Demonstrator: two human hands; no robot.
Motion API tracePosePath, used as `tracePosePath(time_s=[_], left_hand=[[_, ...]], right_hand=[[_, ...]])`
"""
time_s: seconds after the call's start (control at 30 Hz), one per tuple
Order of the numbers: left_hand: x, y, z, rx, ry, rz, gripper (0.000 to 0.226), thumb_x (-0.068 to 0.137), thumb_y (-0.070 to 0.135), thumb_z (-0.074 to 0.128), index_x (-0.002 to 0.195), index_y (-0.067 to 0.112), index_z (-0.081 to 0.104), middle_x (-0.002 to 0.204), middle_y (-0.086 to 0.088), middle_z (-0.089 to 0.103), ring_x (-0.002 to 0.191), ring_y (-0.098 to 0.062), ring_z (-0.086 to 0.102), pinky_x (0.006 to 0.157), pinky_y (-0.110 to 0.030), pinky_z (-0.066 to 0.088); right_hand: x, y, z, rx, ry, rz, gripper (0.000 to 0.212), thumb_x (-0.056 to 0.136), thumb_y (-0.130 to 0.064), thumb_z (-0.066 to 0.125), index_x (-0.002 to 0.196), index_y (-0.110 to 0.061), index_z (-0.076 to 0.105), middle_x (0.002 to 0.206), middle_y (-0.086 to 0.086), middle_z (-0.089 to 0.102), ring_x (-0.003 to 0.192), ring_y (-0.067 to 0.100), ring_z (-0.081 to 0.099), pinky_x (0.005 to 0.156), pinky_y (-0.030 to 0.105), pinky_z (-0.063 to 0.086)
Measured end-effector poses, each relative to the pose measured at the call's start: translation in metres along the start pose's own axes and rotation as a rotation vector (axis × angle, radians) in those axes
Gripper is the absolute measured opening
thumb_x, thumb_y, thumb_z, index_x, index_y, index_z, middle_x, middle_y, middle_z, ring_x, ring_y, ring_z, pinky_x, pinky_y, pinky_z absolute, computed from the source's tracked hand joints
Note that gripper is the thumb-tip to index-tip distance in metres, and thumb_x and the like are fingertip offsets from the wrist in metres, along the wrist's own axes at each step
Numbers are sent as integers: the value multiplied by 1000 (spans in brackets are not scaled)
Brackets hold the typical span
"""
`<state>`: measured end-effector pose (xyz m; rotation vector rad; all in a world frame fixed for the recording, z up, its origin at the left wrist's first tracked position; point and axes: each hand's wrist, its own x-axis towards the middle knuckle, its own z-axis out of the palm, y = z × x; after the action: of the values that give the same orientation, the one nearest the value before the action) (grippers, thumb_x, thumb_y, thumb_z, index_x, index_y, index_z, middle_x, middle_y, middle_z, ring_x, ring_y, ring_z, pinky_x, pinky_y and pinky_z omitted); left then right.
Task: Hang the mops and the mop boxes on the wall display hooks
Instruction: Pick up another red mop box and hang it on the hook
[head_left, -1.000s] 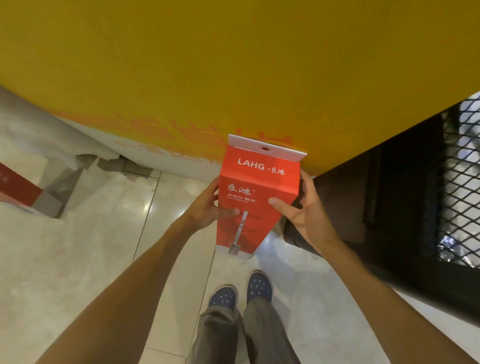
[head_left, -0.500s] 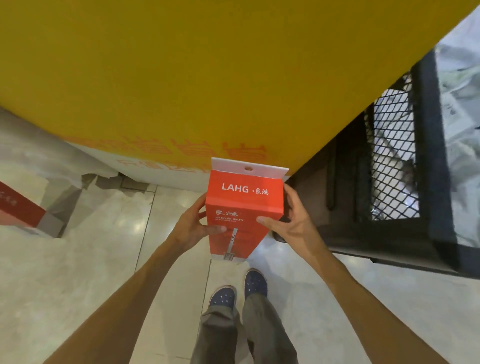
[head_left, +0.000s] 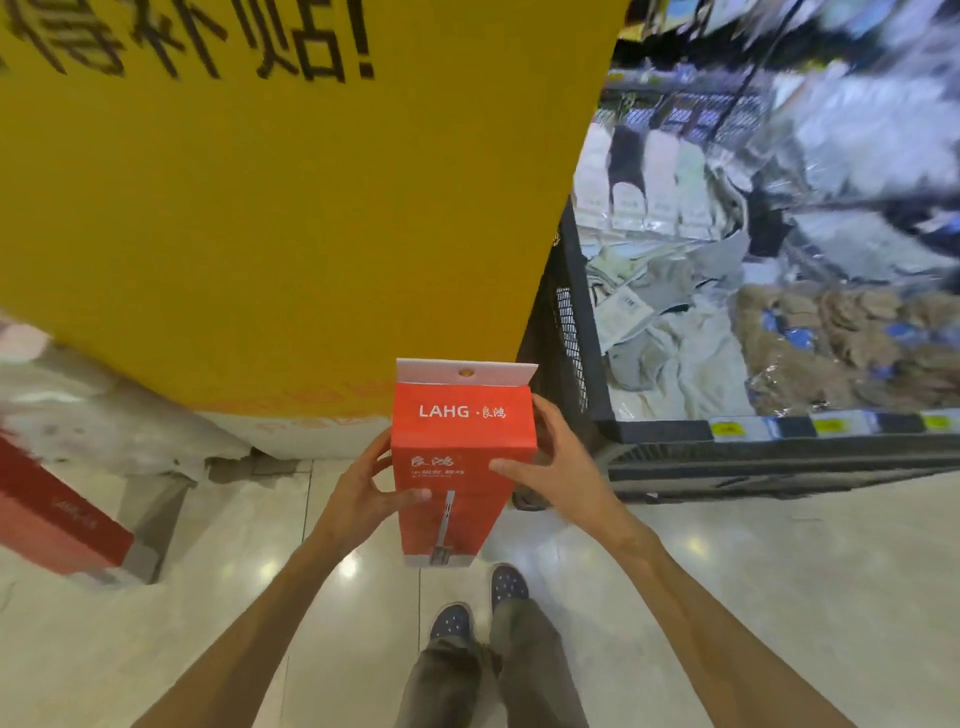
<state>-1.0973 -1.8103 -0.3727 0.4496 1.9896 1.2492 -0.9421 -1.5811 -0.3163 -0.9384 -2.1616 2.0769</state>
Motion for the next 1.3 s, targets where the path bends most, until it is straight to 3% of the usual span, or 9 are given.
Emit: tracePosePath(time_s=[0.23, 0.5, 0.6, 0.77, 0.93, 1.03, 1.1, 1.23, 1.3], left_hand=[[-43, 115, 21, 115, -158, 161, 111, 55, 76, 88, 151, 41, 44, 144, 18, 61, 132, -6, 58, 107, -46, 53], [-76, 197, 111, 209, -294, 284, 83, 67, 55, 94, 138, 52, 51, 131, 31, 65, 123, 6, 60, 99, -31, 53], [-88, 225, 167, 207, -335, 294, 78, 69, 49, 94, 132, 59, 49, 118, 39, 66, 108, 22, 60, 87, -20, 51], [-108, 272, 275, 235, -421, 343, 93, 67, 62, 92, 147, 49, 46, 130, 26, 67, 120, 5, 63, 102, -35, 51], [-135, 314, 396, 184, -486, 424, 72, 80, 30, 90, 137, 46, 48, 106, 46, 67, 101, 25, 60, 86, -6, 50], [-150, 339, 465, 144, -561, 441, 71, 80, 17, 88, 141, 33, 55, 117, 22, 76, 108, 10, 69, 88, -15, 59], [-155, 354, 514, 117, -615, 434, 73, 82, 10, 87, 144, 26, 52, 125, 9, 71, 99, 12, 70, 76, -7, 55], [-154, 380, 611, 93, -720, 461, 76, 79, 16, 90, 140, 35, 50, 128, 16, 64, 95, 29, 60, 86, -5, 52], [-153, 396, 659, 100, -770, 482, 75, 79, 11, 90, 138, 32, 51, 122, 21, 62, 93, 30, 59, 78, 2, 47]], right_hand=[[-94, -54, -56, 56, 208, -115, 84, 81, -35, 91, 149, -46, 43, 136, -19, 66, 123, 0, 66, 98, 27, 60], [-204, -66, -140, 94, 414, -202, 84, 81, -35, 91, 150, -45, 45, 137, -17, 66, 121, 4, 68, 93, 31, 62], [-246, -57, -189, 129, 484, -223, 85, 84, -28, 90, 155, -38, 45, 136, -13, 69, 123, 8, 69, 95, 31, 62], [-321, -41, -278, 147, 605, -272, 80, 85, -30, 89, 153, -38, 48, 135, -16, 70, 123, 7, 69, 99, 34, 60], [-393, -19, -366, 138, 758, -298, 76, 85, -31, 89, 150, -40, 51, 135, -16, 70, 125, 6, 68, 100, 33, 59], [-439, -8, -413, 134, 859, -283, 79, 85, -36, 89, 153, -38, 49, 135, -22, 68, 119, -5, 67, 96, 27, 61], [-467, 2, -445, 119, 925, -277, 80, 82, -43, 88, 152, -43, 49, 137, -22, 66, 122, -4, 65, 89, 24, 62], [-514, 22, -508, 135, 1044, -249, 72, 86, -39, 86, 149, -48, 51, 139, -22, 66, 126, 0, 64, 82, 21, 61], [-532, 30, -542, 123, 1103, -237, 68, 89, -38, 84, 148, -49, 52, 136, -24, 67, 126, 0, 64, 84, 24, 62]])
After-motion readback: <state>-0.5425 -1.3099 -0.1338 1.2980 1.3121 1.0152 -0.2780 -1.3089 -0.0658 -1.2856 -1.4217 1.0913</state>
